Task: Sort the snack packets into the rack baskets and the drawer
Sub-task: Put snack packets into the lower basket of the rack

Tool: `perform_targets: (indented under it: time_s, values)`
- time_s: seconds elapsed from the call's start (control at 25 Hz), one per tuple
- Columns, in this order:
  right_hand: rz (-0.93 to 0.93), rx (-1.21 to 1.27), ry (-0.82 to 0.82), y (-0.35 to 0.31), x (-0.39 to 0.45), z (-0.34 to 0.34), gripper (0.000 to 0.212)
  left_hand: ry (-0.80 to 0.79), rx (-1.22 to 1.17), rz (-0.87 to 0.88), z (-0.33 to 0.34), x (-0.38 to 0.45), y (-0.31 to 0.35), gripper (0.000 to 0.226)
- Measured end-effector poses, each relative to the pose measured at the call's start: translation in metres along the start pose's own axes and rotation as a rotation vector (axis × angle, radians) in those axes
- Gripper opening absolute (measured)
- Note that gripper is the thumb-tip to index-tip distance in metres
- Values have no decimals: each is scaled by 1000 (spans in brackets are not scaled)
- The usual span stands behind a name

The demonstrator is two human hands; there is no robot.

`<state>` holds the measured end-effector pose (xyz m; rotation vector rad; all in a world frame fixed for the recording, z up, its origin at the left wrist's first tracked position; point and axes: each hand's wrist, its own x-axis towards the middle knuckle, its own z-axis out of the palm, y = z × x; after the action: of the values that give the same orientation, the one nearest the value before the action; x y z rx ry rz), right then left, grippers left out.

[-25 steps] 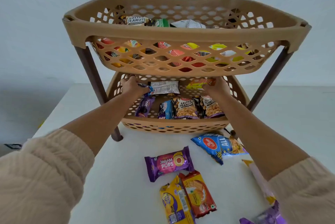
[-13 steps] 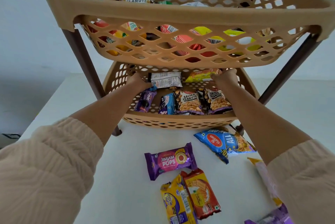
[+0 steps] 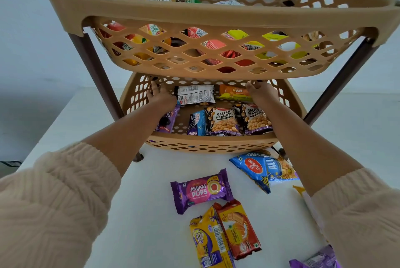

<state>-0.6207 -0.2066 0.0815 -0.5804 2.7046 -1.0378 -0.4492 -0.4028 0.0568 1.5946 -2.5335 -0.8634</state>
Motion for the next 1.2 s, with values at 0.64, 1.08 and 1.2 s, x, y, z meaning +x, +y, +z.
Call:
perform_targets:
  time_s: [0.64,1.08,1.2]
  values:
    - [-394,-182,79,-15,-27,0,38,157,386,478,-5,-55,6,71]
    - [-579,-445,-116,-20,-118,-24,56,276,450,611,-28,-150,-8,68]
    - [-624,-474,-92,-14,-147,-34,57,289,427,638,-33,-178,-17,67]
